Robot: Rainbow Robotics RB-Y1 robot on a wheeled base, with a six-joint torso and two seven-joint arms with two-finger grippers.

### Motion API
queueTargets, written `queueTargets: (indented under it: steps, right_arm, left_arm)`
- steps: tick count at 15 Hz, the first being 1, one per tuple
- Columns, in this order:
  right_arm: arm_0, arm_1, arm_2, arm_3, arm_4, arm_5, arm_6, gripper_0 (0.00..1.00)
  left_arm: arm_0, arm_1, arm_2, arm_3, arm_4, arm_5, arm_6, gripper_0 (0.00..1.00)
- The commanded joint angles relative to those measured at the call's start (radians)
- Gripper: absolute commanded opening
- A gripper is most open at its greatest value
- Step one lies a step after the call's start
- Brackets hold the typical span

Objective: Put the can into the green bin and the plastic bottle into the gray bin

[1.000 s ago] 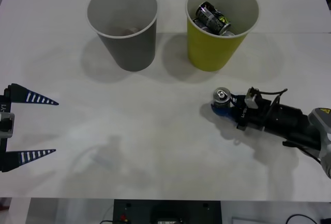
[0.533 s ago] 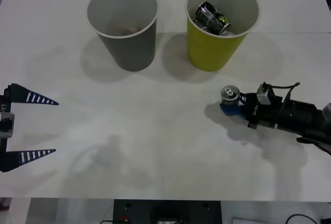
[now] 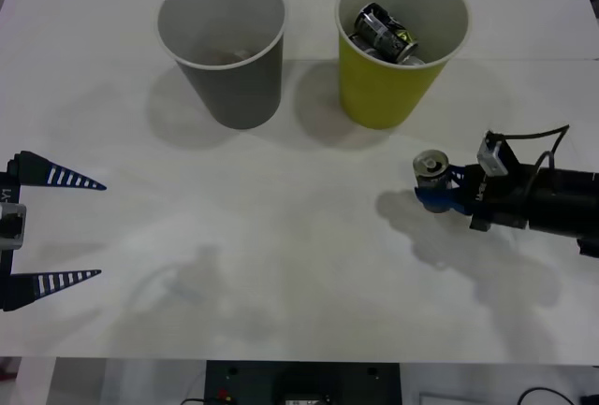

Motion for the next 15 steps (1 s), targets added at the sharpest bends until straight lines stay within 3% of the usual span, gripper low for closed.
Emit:
queueTargets:
  steps: [1, 7, 9, 15]
  right_arm:
    - [0.096, -0.075, 0.001, -0.216, 0.112, 0.057, -0.270, 0.00]
    - [0.137, -0.168, -0.015, -0.375, 0.235, 0.073, -0.660, 0.00]
    - [0.137, -0.210, -0.033, -0.418, 0.242, 0.047, -0.804, 0.00]
    - [0.137, -0.298, -0.196, -0.575, 0.245, -0.162, -1.172, 0.00]
  left_arm:
    - [0.000, 0.000, 0.000, 0.000, 0.000, 0.000, 0.000, 1.00]
    - [0.000, 0.000, 0.000, 0.000, 0.000, 0.000, 0.000, 1.00]
    - [0.000, 0.000, 0.000, 0.000, 0.000, 0.000, 0.000, 1.00]
    - [0.000, 0.000, 0.000, 0.000, 0.000, 0.000, 0.000, 1.00]
